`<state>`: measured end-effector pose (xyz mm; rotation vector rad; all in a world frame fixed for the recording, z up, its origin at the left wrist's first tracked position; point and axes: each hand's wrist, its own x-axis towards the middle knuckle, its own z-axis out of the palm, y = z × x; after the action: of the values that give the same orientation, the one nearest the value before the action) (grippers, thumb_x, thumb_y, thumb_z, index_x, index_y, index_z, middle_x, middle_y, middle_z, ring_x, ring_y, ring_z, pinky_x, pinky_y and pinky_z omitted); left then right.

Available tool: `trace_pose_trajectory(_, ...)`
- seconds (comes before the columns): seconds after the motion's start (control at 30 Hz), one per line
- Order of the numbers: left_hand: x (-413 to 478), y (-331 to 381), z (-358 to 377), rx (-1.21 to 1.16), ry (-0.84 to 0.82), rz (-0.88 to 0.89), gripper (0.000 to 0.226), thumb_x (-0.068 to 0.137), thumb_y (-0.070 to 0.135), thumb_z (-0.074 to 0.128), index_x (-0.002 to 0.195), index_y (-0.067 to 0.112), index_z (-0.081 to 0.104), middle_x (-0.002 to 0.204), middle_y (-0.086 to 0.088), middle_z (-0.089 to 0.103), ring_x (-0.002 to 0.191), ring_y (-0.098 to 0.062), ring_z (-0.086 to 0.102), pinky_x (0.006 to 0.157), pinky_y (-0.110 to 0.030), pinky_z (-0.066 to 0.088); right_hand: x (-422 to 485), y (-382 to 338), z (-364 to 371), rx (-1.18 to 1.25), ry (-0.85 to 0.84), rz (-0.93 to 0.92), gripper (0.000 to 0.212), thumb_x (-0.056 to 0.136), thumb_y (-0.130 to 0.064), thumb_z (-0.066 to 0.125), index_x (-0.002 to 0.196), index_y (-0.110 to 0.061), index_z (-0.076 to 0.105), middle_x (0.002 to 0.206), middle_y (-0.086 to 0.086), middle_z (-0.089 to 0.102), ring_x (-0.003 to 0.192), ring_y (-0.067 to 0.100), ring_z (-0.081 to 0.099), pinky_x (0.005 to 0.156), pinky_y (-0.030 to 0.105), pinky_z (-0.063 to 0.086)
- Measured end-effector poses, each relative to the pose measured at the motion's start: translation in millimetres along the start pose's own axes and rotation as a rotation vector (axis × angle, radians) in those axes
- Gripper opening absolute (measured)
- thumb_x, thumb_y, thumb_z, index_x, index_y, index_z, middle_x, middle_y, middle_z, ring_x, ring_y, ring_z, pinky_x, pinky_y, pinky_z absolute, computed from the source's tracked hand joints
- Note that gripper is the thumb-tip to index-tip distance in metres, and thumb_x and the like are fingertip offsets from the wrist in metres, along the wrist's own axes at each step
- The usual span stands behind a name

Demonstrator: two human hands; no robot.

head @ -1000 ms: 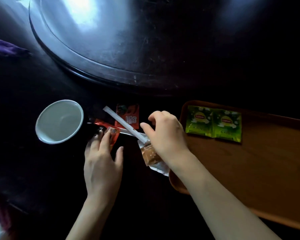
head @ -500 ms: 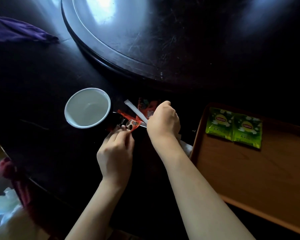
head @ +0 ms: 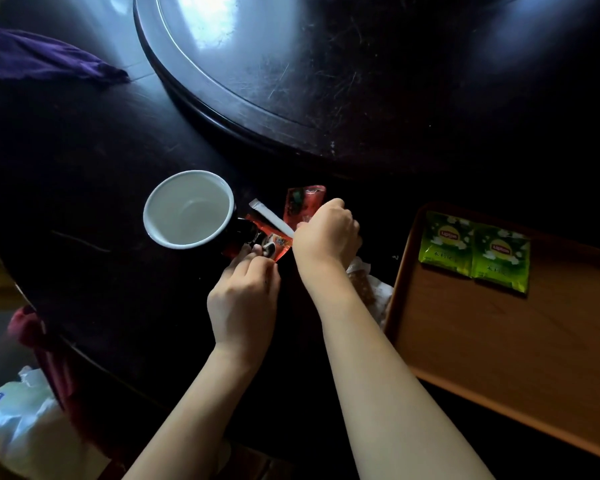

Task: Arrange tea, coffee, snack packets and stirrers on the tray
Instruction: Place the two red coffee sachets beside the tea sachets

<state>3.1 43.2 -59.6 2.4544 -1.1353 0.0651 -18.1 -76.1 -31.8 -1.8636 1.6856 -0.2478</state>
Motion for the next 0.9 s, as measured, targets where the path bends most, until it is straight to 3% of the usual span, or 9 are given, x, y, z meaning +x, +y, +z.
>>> trace_pose_trajectory(0.1, -1, 1, -3, -0.018, 0.01, -0.001, 0.015, 0.08, 0.022, 0.057, 0.078, 0.012, 0.067, 0.09, -0.008, 0.075, 0.085, -0.026, 0.07, 0.066, -0.03, 0.053, -4, 8, -3, 0.109, -0.042, -0.055, 0.023, 0.084, -0.017, 0.059, 0.104, -0.006, 0.057, 0.114, 0.013, 0.06, 0.11, 0.031, 0.05, 0.095, 0.042, 0.042)
trace_pose_trajectory(0.2, -5, 5, -7, -0.072, 0.031, 0.004, 0.007, 0.079, 0.016, 0.061, 0.076, 0.011, 0.066, 0.089, -0.007, 0.074, 0.086, -0.024, 0.069, 0.071, -0.027, 0.047, -6, 19, -12, 0.27, -0.053, -0.1, 0.021, 0.081, -0.021, 0.061, 0.096, -0.006, 0.061, 0.101, 0.013, 0.066, 0.095, 0.03, 0.06, 0.085, 0.042, 0.051)
trace_pose_trajectory(0.27, -9, 12, -12, -0.129, 0.06, 0.021, 0.005, 0.079, 0.014, 0.061, 0.077, 0.01, 0.064, 0.09, -0.007, 0.073, 0.088, -0.023, 0.068, 0.075, -0.025, 0.043, -7, 27, -24, 0.354, -0.093, -0.14, 0.016, 0.081, -0.019, 0.061, 0.09, -0.006, 0.061, 0.092, 0.008, 0.067, 0.084, 0.024, 0.061, 0.074, 0.033, 0.052)
trace_pose_trajectory(0.43, -6, 36, -32, -0.323, 0.18, 0.014, 0.009, 0.084, 0.014, 0.052, 0.086, 0.007, 0.057, 0.098, 0.002, 0.067, 0.089, -0.01, 0.056, 0.077, -0.014, 0.039, -11, 52, -66, 0.467, -0.079, -0.239, 0.009, 0.081, -0.011, 0.06, 0.075, -0.012, 0.054, 0.064, -0.008, 0.054, 0.055, 0.004, 0.049, 0.047, 0.009, 0.036)
trace_pose_trajectory(0.53, 4, 58, -48, -0.499, 0.207, -0.133, 0.009, 0.085, 0.018, 0.047, 0.086, 0.011, 0.053, 0.08, 0.02, 0.058, 0.072, 0.001, 0.055, 0.063, -0.002, 0.036, -21, 63, -88, 0.548, 0.039, -0.28, 0.01, 0.08, -0.008, 0.06, 0.083, -0.018, 0.06, 0.067, -0.007, 0.058, 0.06, 0.001, 0.053, 0.053, 0.009, 0.038)
trace_pose_trajectory(0.6, 10, 70, -54, -0.604, 0.182, -0.208, 0.006, 0.085, 0.021, 0.046, 0.08, 0.021, 0.048, 0.068, 0.017, 0.052, 0.065, 0.007, 0.055, 0.061, -0.003, 0.039, -30, 69, -96, 0.524, 0.18, -0.368, 0.014, 0.081, -0.009, 0.062, 0.09, -0.019, 0.066, 0.079, 0.0, 0.062, 0.071, 0.008, 0.057, 0.063, 0.019, 0.044)
trace_pose_trajectory(0.7, 18, 92, -58, -0.984, -0.029, -0.383, 0.012, 0.09, 0.018, 0.045, 0.08, 0.02, 0.05, 0.074, -0.005, 0.061, 0.069, -0.012, 0.064, 0.06, -0.026, 0.055, -44, 79, -100, 0.392, 0.336, -0.523, 0.03, 0.079, -0.003, 0.061, 0.099, -0.023, 0.07, 0.089, 0.001, 0.059, 0.082, 0.019, 0.054, 0.072, 0.028, 0.049)
trace_pose_trajectory(0.77, 20, 107, -57, -1.227, -0.197, -0.516, 0.015, 0.092, 0.013, 0.042, 0.081, 0.012, 0.053, 0.072, -0.01, 0.066, 0.065, -0.02, 0.067, 0.053, -0.029, 0.055, -49, 90, -102, 0.352, 0.342, -0.561, 0.044, 0.077, 0.002, 0.049, 0.105, -0.028, 0.068, 0.099, 0.001, 0.059, 0.09, 0.021, 0.052, 0.08, 0.029, 0.049)
trace_pose_trajectory(0.9, 19, 120, -50, -1.388, -0.381, -0.555, 0.016, 0.09, 0.022, 0.047, 0.087, 0.012, 0.059, 0.067, -0.003, 0.071, 0.061, -0.016, 0.069, 0.049, -0.026, 0.055, -50, 115, -109, 0.272, 0.29, -0.568, 0.055, 0.075, 0.004, 0.042, 0.113, -0.029, 0.064, 0.123, 0.003, 0.057, 0.105, 0.023, 0.051, 0.095, 0.021, 0.041)
